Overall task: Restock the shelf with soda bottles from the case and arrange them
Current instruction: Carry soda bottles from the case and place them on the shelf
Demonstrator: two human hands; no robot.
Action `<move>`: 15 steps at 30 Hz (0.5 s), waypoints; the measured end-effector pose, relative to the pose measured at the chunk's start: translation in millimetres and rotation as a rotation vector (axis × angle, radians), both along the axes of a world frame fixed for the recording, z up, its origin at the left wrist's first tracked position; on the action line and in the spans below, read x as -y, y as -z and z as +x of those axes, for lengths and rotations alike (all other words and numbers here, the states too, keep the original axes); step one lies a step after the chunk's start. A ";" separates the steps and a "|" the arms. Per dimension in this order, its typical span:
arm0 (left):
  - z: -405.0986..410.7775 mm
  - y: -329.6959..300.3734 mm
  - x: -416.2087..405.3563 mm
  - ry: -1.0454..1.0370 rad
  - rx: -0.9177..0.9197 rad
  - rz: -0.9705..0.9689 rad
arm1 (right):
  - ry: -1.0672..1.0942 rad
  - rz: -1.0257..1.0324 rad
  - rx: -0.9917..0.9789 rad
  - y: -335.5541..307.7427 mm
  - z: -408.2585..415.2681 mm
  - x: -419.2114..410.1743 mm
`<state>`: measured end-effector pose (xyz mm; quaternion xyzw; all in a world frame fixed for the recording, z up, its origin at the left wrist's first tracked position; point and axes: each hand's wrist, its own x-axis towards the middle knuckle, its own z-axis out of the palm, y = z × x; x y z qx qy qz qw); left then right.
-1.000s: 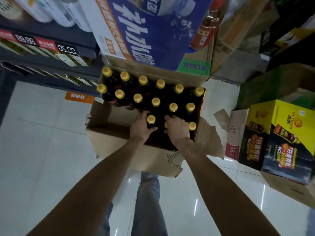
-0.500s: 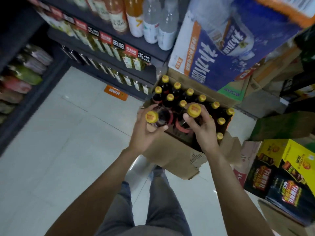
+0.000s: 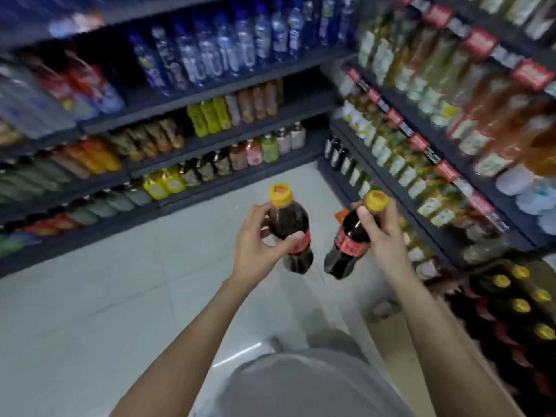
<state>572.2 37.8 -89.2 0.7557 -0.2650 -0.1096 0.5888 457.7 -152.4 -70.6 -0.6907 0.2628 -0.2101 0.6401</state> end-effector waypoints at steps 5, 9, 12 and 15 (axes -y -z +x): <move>95.3 -17.9 -110.7 -0.329 0.103 0.032 | -0.241 0.041 0.091 -10.1 156.2 -80.4; 176.6 -39.5 -181.1 -0.533 0.181 0.055 | -0.397 0.040 0.170 -31.5 270.8 -142.2; 247.3 -54.5 -229.7 -0.645 0.297 0.109 | -0.511 0.004 0.244 -49.4 354.1 -185.7; 323.6 -77.1 -267.4 -0.783 0.391 0.144 | -0.596 -0.008 0.344 -70.8 437.0 -224.7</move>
